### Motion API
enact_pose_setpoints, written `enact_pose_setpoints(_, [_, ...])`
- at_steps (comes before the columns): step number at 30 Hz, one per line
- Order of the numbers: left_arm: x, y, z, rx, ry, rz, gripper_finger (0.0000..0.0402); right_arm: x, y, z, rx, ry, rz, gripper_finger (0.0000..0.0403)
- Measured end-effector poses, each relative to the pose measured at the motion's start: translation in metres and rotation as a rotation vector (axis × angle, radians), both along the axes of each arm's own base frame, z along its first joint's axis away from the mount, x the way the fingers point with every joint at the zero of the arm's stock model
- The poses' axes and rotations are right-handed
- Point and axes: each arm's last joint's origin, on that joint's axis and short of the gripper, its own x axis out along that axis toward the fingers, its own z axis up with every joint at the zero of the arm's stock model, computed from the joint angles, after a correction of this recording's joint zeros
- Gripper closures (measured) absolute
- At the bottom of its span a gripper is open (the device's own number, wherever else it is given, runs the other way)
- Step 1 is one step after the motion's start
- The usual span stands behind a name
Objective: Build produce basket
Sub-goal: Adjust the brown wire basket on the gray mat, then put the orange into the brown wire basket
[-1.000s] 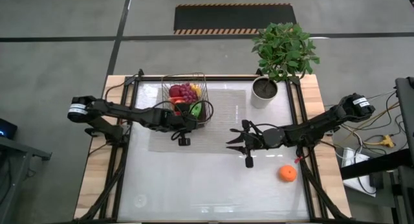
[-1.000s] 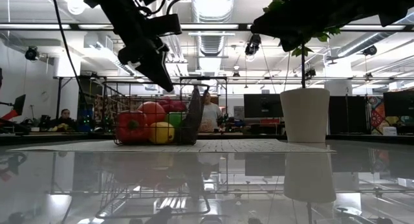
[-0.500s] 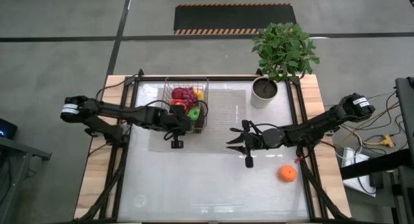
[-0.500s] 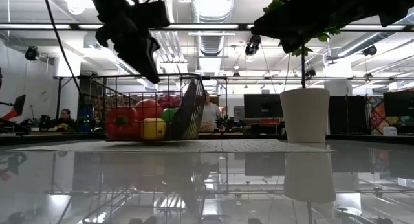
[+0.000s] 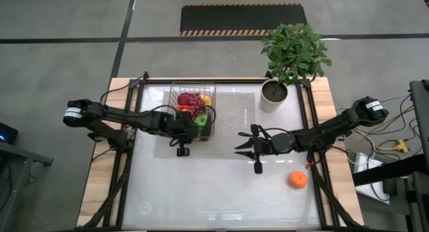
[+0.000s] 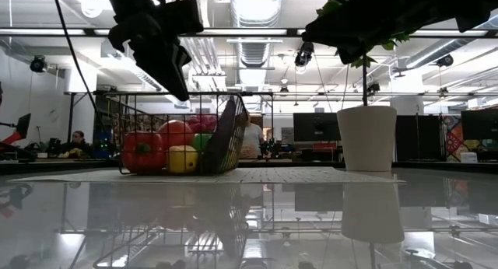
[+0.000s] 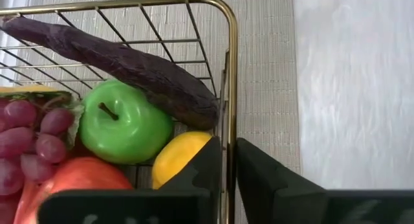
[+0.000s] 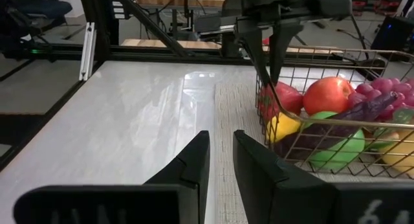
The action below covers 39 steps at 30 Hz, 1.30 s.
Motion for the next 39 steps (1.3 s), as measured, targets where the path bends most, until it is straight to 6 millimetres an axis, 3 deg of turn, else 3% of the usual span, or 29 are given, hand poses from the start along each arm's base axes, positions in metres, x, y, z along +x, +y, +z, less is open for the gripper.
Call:
enact_pose_setpoints(9, [0.001, 0.000, 0.000, 0.002, -0.004, 0.002, 0.0327, 0.000, 0.000, 0.000, 0.032, 0.001, -0.008, 0.0344])
enact_pose_setpoints(20, [-0.004, -0.005, 0.008, -0.022, -0.041, -0.023, 0.0324, 0.000, 0.000, 0.000, 0.163, 0.007, -0.040, 0.0339])
enact_pose_setpoints(29, [-0.015, -0.012, 0.024, -0.053, -0.105, -0.046, 0.0324, 0.000, 0.005, 0.001, 0.305, 0.033, -0.060, 0.0255])
enact_pose_setpoints(34, [-0.022, -0.019, 0.037, -0.060, -0.186, -0.080, 0.0323, 0.002, 0.017, 0.009, 0.387, 0.148, -0.049, 0.0216])
enact_pose_setpoints(39, [-0.023, -0.031, 0.052, -0.061, -0.316, -0.149, 0.0323, 0.007, 0.031, 0.023, 0.413, 0.317, -0.086, 0.0207])
